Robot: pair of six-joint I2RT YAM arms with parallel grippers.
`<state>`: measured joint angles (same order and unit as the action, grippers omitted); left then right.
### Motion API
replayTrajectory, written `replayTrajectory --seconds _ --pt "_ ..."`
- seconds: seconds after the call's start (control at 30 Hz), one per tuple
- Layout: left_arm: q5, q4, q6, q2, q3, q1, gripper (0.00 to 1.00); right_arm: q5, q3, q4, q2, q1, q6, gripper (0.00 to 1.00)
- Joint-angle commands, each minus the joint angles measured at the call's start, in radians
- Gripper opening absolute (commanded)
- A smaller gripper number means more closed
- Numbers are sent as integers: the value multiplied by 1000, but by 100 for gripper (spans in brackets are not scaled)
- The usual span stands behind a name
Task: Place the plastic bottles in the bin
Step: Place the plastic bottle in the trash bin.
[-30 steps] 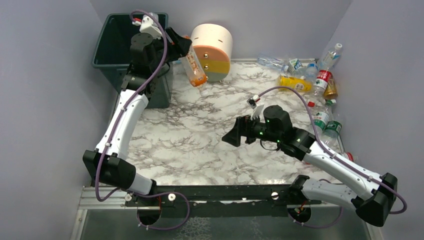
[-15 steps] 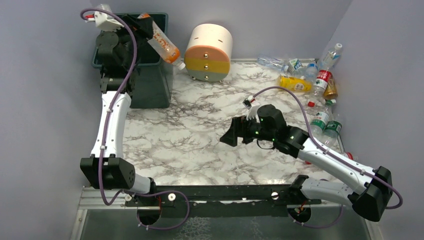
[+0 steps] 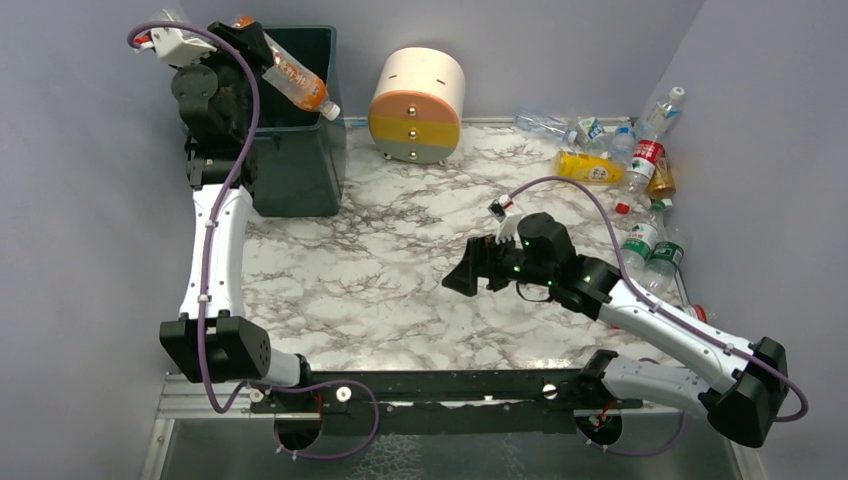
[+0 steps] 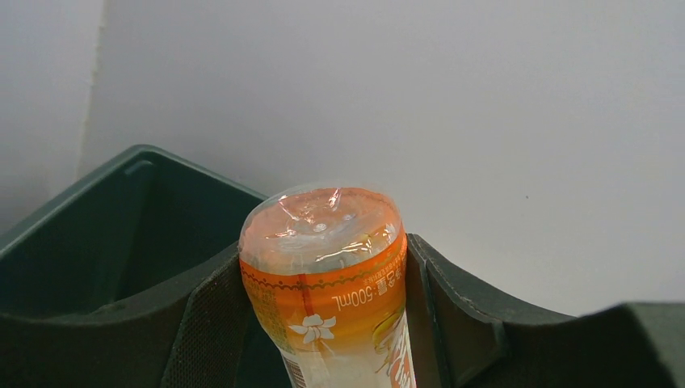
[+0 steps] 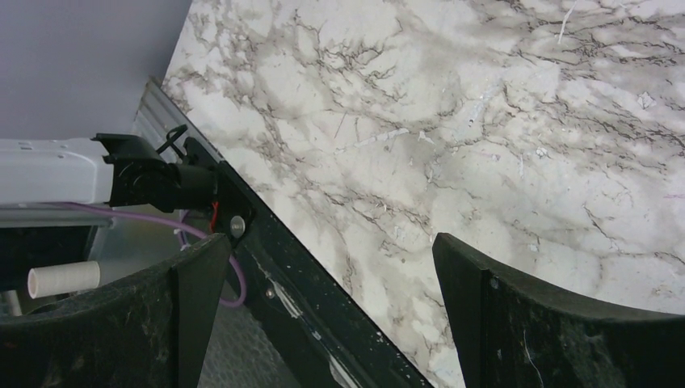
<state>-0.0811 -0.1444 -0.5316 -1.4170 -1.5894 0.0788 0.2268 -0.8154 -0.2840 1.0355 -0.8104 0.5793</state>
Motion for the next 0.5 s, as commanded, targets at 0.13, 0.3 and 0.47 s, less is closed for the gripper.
replayTrajectory --seconds 0.13,0.3,0.47 --pt "-24 -75 7 -37 -64 45 58 5 5 -26 -49 -6 8 99" --pt "-77 -43 7 -68 -120 51 58 -18 -1 -46 -64 -5 7 99" --pt "-180 43 9 -109 -161 70 61 -94 -47 -86 -56 -6 11 99"
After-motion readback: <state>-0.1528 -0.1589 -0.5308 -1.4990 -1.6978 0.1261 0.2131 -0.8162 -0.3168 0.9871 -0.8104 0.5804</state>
